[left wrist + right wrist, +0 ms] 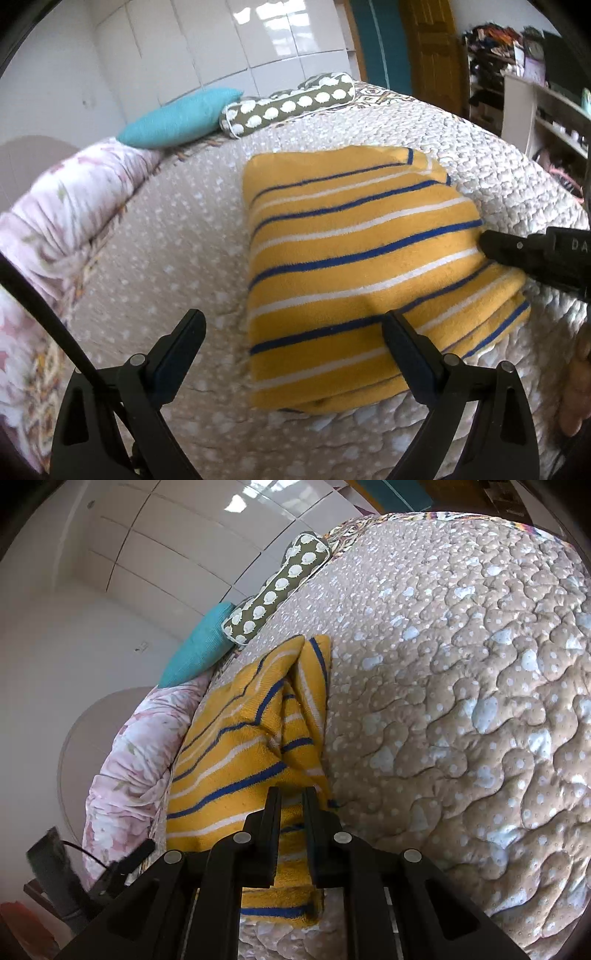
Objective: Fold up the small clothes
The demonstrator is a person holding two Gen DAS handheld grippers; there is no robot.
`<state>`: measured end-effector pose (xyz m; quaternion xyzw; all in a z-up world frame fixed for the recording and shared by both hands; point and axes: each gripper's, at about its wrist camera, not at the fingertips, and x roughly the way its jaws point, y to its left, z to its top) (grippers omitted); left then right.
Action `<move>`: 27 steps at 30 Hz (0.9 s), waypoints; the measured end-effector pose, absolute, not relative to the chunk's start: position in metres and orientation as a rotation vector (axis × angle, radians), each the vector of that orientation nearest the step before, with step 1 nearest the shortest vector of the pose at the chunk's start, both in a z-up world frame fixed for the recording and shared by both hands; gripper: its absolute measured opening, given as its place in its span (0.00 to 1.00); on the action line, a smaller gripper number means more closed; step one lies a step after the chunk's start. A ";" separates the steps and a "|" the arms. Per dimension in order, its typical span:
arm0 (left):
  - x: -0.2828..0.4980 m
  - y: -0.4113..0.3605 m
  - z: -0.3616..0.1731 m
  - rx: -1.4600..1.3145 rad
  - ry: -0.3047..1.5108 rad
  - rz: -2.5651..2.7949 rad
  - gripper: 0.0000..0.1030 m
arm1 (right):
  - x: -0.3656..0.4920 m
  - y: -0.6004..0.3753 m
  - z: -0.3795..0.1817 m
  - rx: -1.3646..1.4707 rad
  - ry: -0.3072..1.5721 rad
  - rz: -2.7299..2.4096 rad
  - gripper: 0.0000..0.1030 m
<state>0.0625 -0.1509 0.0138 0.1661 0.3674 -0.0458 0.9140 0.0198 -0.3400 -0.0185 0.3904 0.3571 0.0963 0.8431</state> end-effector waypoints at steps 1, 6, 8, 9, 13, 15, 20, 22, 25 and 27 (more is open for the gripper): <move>0.063 -0.150 0.014 0.346 0.755 -0.091 0.93 | 0.020 -0.340 -0.018 0.825 0.754 0.204 0.10; 0.069 -0.140 0.014 0.316 0.774 -0.070 0.93 | 0.020 -0.340 -0.019 0.827 0.753 0.204 0.10; 0.072 -0.136 0.012 0.305 0.788 -0.064 0.93 | 0.020 -0.340 -0.019 0.827 0.754 0.205 0.10; 0.071 -0.136 0.012 0.305 0.790 -0.062 0.93 | 0.020 -0.340 -0.019 0.827 0.754 0.205 0.10; 0.070 -0.135 0.011 0.317 0.781 -0.055 0.93 | 0.020 -0.340 -0.019 0.827 0.753 0.205 0.10; 0.069 -0.134 0.011 0.324 0.778 -0.052 0.93 | 0.020 -0.340 -0.019 0.828 0.753 0.205 0.10; 0.068 -0.131 0.015 0.316 0.772 -0.054 0.93 | 0.020 -0.341 -0.019 0.829 0.753 0.206 0.10; 0.068 -0.126 0.022 0.291 0.752 -0.064 0.93 | 0.020 -0.340 -0.019 0.830 0.753 0.206 0.10; 0.077 -0.115 0.030 0.239 0.741 -0.047 0.93 | 0.020 -0.341 -0.019 0.832 0.752 0.207 0.10; 0.091 -0.100 0.031 0.154 0.765 -0.034 0.93 | 0.020 -0.340 -0.019 0.834 0.752 0.207 0.10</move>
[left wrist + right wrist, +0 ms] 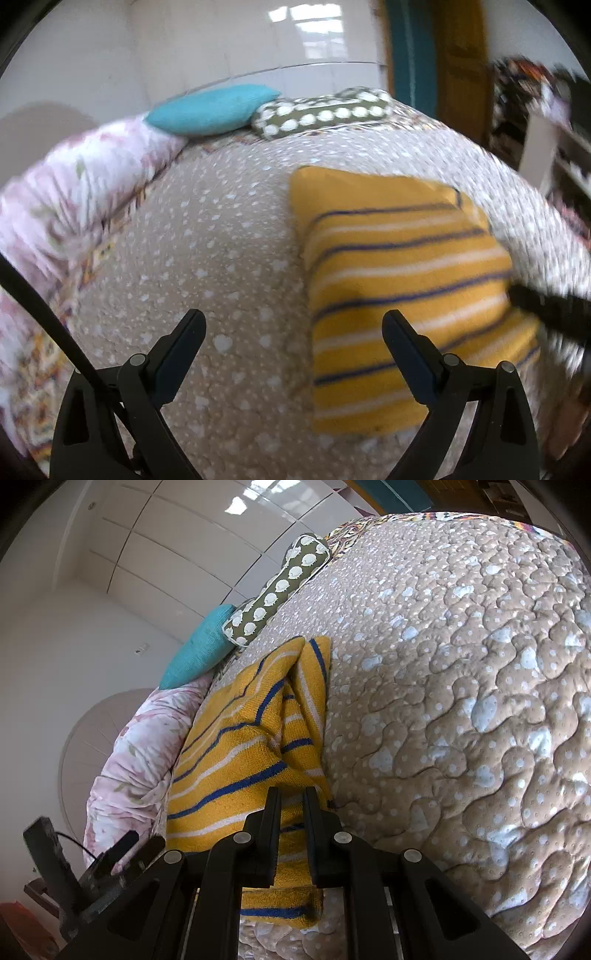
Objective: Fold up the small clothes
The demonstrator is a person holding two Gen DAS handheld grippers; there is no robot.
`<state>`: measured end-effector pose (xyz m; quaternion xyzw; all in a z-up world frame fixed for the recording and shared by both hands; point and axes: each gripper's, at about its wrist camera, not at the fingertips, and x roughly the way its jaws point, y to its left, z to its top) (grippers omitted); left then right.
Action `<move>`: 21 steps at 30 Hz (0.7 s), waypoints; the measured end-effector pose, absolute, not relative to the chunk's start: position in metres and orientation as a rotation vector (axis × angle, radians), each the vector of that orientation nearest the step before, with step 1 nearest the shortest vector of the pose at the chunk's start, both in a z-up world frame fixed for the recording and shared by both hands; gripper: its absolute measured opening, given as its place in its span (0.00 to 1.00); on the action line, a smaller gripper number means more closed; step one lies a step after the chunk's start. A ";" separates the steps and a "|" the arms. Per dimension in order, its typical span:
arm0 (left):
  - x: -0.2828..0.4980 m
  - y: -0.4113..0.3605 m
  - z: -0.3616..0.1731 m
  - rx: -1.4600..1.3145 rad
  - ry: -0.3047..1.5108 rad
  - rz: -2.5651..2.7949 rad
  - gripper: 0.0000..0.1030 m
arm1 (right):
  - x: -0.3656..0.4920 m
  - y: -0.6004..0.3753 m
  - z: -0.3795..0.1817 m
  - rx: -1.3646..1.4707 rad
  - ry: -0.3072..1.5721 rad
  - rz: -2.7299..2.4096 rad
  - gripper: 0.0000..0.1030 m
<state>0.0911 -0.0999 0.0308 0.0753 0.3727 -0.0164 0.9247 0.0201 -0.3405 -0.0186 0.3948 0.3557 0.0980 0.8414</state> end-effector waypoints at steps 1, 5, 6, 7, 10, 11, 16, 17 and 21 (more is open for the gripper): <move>0.101 -0.091 0.027 0.117 0.791 -0.011 0.93 | 0.020 -0.341 -0.018 0.834 0.752 0.207 0.10; 0.131 -0.074 0.003 0.046 0.926 -0.045 0.96 | 0.020 -0.341 -0.019 0.834 0.751 0.208 0.10; 0.132 -0.069 0.003 0.028 0.931 -0.053 0.98 | 0.020 -0.341 -0.019 0.834 0.750 0.208 0.10; 0.132 -0.068 0.004 0.029 0.933 -0.057 0.98 | 0.020 -0.340 -0.018 0.835 0.750 0.208 0.10; 0.122 -0.059 0.019 -0.004 0.876 -0.078 0.98 | 0.020 -0.341 -0.018 0.834 0.750 0.206 0.10; 0.118 -0.053 0.024 -0.041 0.859 -0.097 0.98 | 0.020 -0.340 -0.017 0.834 0.750 0.204 0.11; 0.120 -0.024 0.017 -0.229 0.915 -0.174 0.98 | 0.017 -0.344 -0.005 0.835 0.722 0.184 0.33; 0.123 -0.020 0.013 -0.258 0.933 -0.184 0.98 | 0.016 -0.347 -0.003 0.828 0.713 0.157 0.55; 0.125 -0.014 -0.001 -0.336 0.959 -0.269 0.98 | 0.019 -0.356 -0.003 0.880 0.685 0.148 0.59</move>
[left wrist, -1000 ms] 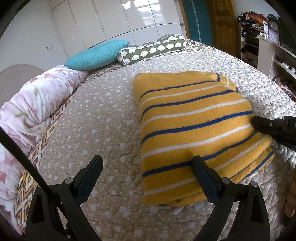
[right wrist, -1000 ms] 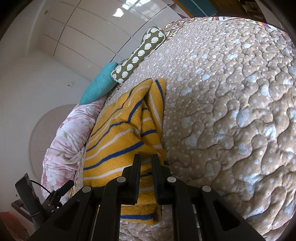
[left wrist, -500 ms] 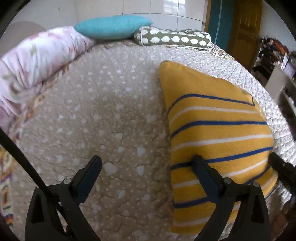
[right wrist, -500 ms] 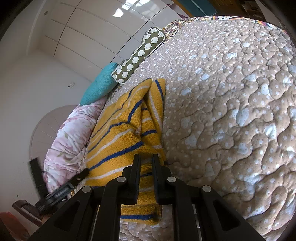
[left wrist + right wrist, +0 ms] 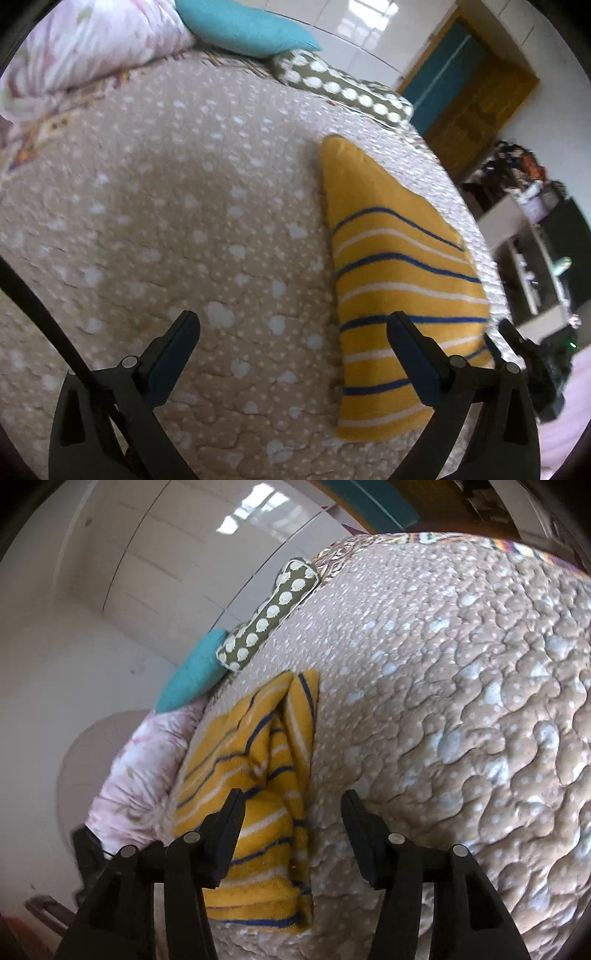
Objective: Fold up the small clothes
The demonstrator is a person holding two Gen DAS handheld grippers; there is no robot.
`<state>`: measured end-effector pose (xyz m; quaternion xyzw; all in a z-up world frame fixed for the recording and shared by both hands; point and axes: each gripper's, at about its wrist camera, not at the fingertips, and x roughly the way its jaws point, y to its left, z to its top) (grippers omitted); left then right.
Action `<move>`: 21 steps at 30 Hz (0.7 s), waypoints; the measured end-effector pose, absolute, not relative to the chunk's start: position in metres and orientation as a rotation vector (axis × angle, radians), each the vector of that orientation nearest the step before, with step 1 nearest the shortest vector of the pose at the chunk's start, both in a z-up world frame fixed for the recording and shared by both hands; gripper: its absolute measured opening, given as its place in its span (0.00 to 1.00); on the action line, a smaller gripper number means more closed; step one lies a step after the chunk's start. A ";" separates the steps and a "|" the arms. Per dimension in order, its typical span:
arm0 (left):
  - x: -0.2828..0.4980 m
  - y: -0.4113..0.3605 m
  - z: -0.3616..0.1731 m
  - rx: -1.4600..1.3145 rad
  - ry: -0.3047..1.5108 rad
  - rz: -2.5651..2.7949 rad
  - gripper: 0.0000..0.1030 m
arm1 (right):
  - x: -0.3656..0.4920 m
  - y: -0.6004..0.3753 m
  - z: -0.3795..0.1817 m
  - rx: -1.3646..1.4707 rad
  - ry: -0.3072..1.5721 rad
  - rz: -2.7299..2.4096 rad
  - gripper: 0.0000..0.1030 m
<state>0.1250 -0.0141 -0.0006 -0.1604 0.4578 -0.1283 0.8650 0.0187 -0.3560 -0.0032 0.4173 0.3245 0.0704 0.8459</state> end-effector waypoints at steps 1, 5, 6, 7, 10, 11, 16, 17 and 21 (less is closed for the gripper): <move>0.125 -0.015 -0.004 -0.345 0.964 -0.296 0.98 | 0.022 -0.355 -0.003 0.876 0.685 0.146 0.60; 0.131 -0.021 -0.009 -0.398 0.976 -0.403 0.98 | 0.041 -0.345 -0.010 0.843 0.705 0.165 0.66; 0.134 -0.023 -0.012 -0.424 0.984 -0.431 0.98 | 0.045 -0.343 -0.010 0.833 0.704 0.167 0.67; 0.139 -0.027 -0.014 -0.449 0.997 -0.462 0.98 | 0.047 -0.342 -0.011 0.828 0.703 0.172 0.68; 0.150 -0.042 -0.025 -0.474 1.038 -0.521 0.99 | 0.056 -0.342 -0.015 0.810 0.701 0.183 0.73; 0.153 -0.049 -0.026 -0.452 1.031 -0.519 0.99 | 0.059 -0.341 -0.016 0.806 0.697 0.183 0.74; 0.157 -0.079 -0.025 -0.368 1.032 -0.512 0.98 | 0.081 -0.325 -0.016 0.741 0.707 0.215 0.76; 0.157 -0.084 -0.024 -0.349 1.039 -0.511 0.90 | 0.085 -0.319 -0.016 0.725 0.720 0.248 0.62; 0.150 -0.091 -0.005 -0.307 1.021 -0.460 0.38 | 0.087 -0.303 -0.007 0.662 0.707 0.280 0.37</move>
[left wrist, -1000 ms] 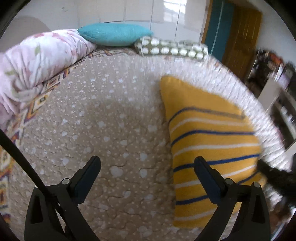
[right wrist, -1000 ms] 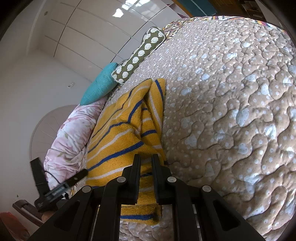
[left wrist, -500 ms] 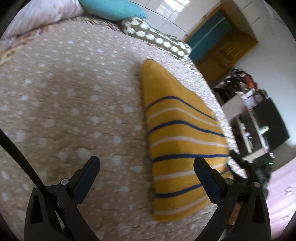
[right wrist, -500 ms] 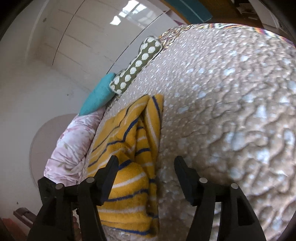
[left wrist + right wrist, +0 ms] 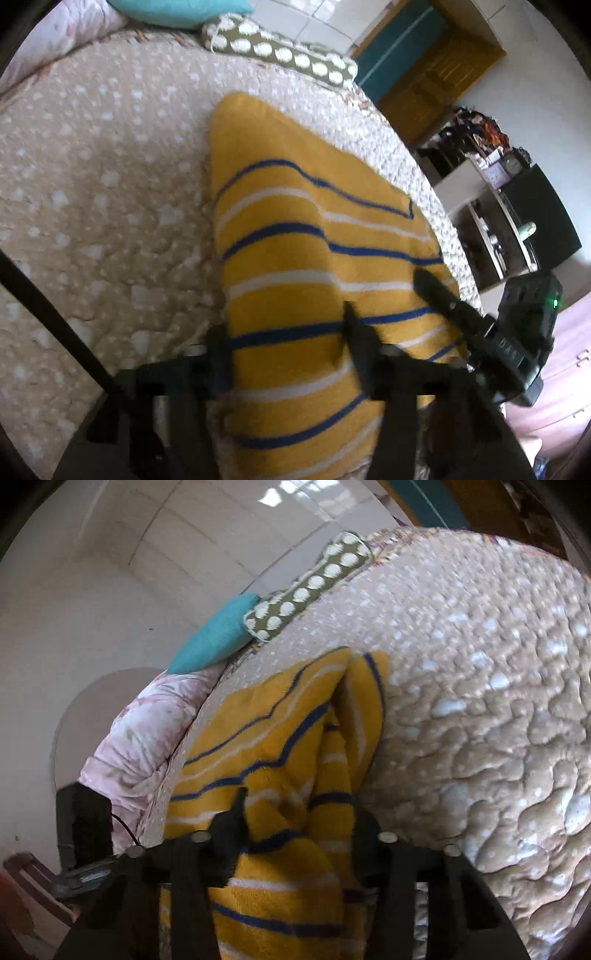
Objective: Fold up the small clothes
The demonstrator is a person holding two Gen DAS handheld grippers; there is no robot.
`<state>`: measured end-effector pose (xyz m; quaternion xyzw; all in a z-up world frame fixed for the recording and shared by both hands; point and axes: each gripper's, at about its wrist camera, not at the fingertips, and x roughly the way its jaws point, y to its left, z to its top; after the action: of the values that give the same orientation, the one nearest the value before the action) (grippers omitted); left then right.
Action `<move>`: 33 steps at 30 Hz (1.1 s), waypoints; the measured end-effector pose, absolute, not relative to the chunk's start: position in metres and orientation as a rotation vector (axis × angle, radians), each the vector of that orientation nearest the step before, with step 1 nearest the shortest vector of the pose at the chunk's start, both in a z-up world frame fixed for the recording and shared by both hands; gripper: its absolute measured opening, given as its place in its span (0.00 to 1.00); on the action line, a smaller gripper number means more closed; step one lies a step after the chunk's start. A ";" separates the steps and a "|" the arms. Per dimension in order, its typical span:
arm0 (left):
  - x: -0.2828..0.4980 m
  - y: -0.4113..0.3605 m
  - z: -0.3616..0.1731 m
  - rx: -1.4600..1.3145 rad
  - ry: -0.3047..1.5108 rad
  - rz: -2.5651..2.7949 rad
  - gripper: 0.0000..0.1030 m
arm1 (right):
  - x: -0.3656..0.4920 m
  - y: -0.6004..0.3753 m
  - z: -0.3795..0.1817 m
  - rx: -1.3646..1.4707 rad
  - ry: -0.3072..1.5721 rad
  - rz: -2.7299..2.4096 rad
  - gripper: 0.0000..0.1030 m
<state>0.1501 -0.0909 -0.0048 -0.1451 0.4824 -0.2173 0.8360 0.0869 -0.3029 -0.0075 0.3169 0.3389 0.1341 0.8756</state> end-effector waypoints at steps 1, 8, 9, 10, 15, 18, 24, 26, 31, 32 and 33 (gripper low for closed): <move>0.149 -0.089 0.000 -0.303 1.014 -0.461 0.36 | 0.085 -0.299 -0.004 0.647 0.696 0.288 0.35; 0.122 -0.053 0.033 -0.254 0.980 -0.391 0.36 | 0.083 -0.258 0.011 0.650 0.682 0.485 0.31; 0.120 -0.048 0.031 -0.253 0.984 -0.378 0.37 | 0.083 -0.253 0.010 0.643 0.691 0.497 0.31; 0.121 -0.044 0.027 -0.252 0.995 -0.363 0.39 | 0.084 -0.248 0.007 0.635 0.705 0.500 0.31; 0.104 -0.032 0.006 -0.242 1.025 -0.334 0.43 | 0.089 -0.255 -0.011 0.663 0.785 0.445 0.35; 0.091 -0.038 0.006 -0.189 1.010 -0.323 0.43 | 0.089 -0.257 -0.013 0.664 0.802 0.428 0.36; 0.080 -0.038 0.000 -0.207 1.023 -0.329 0.43 | 0.079 -0.272 -0.018 0.691 0.815 0.409 0.41; 0.076 -0.032 -0.002 -0.236 1.033 -0.335 0.43 | 0.075 -0.277 -0.018 0.691 0.820 0.384 0.53; 0.047 -0.021 0.008 -0.238 1.034 -0.276 0.45 | 0.059 -0.286 -0.001 0.657 0.764 0.307 0.57; 0.036 -0.022 0.016 -0.215 1.016 -0.263 0.45 | 0.051 -0.286 0.007 0.635 0.728 0.270 0.57; 0.027 -0.025 0.024 -0.187 0.990 -0.264 0.47 | 0.040 -0.286 0.017 0.604 0.678 0.222 0.59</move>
<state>0.0270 -0.0251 0.0240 -0.0892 0.4729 -0.1259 0.8675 0.0403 -0.2862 0.0175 0.2912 0.3268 0.1070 0.8927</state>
